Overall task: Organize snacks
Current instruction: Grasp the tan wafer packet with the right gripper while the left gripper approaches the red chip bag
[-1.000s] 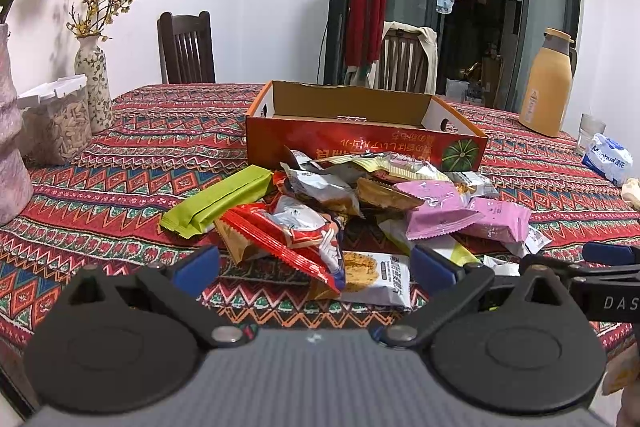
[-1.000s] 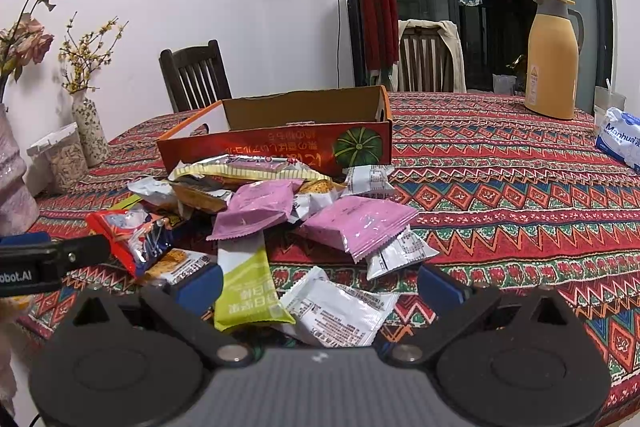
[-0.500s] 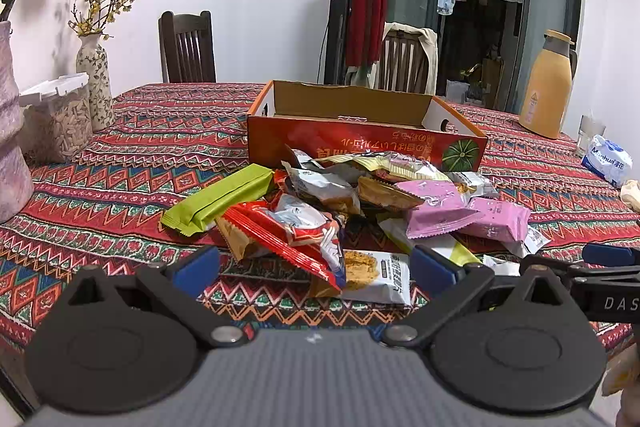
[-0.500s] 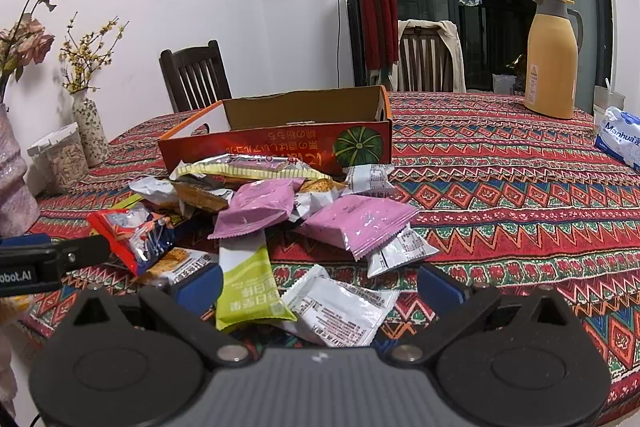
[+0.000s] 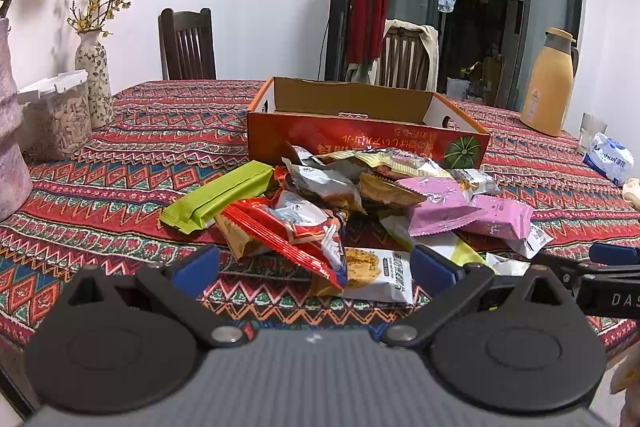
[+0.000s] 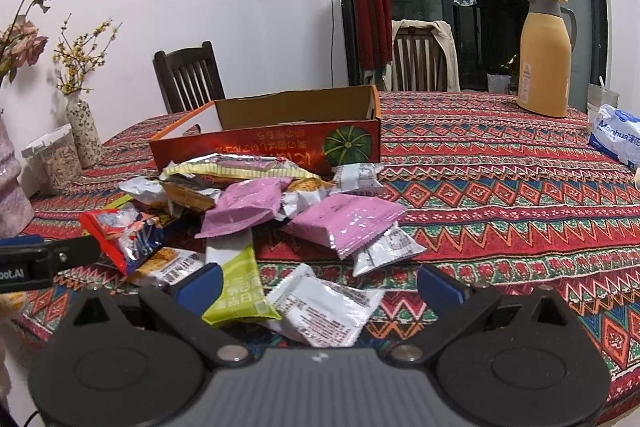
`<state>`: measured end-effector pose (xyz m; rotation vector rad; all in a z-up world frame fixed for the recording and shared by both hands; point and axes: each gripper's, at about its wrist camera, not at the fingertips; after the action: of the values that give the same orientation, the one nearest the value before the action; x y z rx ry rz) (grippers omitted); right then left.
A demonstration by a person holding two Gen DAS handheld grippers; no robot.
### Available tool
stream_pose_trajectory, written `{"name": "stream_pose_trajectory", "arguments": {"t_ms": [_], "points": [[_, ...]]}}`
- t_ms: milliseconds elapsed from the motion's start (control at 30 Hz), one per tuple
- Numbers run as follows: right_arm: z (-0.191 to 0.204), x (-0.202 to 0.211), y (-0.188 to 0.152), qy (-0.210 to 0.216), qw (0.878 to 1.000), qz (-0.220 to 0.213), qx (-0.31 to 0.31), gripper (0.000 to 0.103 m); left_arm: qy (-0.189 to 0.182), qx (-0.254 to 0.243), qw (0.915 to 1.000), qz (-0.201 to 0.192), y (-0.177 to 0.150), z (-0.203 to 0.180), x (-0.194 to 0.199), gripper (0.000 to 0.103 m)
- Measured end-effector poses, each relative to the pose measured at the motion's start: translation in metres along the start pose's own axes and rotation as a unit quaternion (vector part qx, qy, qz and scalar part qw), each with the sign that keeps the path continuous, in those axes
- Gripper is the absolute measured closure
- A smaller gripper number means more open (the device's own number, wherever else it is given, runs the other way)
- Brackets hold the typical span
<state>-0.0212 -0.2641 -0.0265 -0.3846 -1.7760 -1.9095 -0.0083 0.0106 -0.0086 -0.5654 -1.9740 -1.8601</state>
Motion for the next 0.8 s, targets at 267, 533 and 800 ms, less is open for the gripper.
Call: {"name": "stream_pose_trajectory", "arguments": {"t_ms": [267,533,800], "points": [[-0.017,-0.017,-0.008,-0.018,0.999,0.027,0.006,0.01,0.0,0.003,1.0,0.009,0.001,0.001,-0.009,0.0],[-0.012,-0.043,-0.007,-0.01,0.999,0.044,0.001,0.011,0.003,0.004,0.9999,0.016,0.0,0.001,-0.016,0.0],[0.008,-0.056,-0.015,-0.018,0.998,0.034,0.042,0.013,0.003,0.007,0.9997,0.022,0.0,0.004,-0.021,0.0]]}}
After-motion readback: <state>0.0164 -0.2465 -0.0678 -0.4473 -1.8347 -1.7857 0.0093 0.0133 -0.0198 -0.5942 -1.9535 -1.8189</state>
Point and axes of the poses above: each gripper's, at about its wrist camera, not at the fingertips, and x roughly against the way its jaws point, z to its left, y to its top, and after that the axes turned 1 degree about -y, right-handed
